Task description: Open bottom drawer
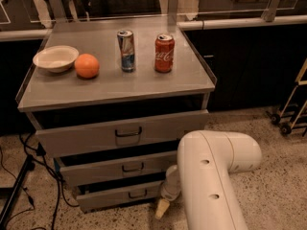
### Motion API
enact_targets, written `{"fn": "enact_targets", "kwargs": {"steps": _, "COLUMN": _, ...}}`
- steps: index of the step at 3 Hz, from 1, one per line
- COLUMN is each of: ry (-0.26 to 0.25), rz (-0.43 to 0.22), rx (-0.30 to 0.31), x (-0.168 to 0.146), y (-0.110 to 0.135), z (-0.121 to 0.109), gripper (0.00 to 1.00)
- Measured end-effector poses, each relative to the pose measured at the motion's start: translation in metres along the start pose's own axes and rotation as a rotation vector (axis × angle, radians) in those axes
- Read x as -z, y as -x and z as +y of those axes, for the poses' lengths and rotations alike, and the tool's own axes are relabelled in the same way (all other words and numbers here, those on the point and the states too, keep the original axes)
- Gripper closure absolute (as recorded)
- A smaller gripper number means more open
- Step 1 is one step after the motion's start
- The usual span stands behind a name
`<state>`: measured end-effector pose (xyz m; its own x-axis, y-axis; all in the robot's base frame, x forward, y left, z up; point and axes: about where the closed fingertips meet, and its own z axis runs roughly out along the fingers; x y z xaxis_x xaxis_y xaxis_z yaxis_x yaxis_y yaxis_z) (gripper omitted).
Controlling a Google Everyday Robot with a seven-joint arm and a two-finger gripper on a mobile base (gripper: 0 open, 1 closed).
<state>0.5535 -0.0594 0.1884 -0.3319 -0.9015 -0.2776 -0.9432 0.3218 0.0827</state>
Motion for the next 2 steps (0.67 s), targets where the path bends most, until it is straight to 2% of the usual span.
{"fn": "enact_targets", "kwargs": {"steps": 2, "ry": -0.027, "rz": -0.033, "rx": 0.010, "x": 0.013, "y": 0.006, "z": -0.009, "gripper": 0.00}}
